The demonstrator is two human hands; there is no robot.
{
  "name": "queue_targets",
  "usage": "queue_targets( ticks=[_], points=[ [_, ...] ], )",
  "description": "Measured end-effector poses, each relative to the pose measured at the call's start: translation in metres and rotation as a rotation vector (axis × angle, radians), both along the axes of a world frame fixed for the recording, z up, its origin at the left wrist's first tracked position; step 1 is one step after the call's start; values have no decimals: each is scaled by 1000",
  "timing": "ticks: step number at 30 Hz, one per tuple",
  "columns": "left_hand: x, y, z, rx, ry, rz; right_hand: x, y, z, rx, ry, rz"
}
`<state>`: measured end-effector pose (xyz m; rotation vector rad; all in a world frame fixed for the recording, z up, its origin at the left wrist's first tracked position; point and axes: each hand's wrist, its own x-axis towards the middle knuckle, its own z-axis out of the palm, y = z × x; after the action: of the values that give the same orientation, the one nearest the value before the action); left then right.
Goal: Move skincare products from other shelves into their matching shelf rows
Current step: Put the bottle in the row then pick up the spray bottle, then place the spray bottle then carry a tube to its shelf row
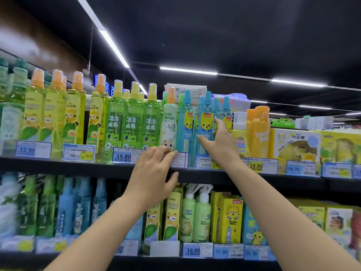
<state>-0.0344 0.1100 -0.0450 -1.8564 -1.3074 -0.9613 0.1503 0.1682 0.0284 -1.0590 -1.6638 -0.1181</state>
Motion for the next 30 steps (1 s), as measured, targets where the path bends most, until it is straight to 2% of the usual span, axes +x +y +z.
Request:
queue_targets(
  ticks=[8,12,16,20,24,30],
  points=[
    [2,-2,0,-5,-3,20,3,-7,-5,-50,-149,-96],
    [5,-7,2,0,-25,-6,9,-16,-9,-28,-155,-59],
    [16,-15,4,26,-44,-50,28,-37,-18,97,-147,40],
    [40,-29,-1,60,2,-157,65,-61,-37,176,-173,86],
    [60,-36,-22,71,84,-205,120,-72,-62,135,-182,60],
    [106,-33,-50,21,96,-230,199,-75,-101,134,-263,24]
  ],
)
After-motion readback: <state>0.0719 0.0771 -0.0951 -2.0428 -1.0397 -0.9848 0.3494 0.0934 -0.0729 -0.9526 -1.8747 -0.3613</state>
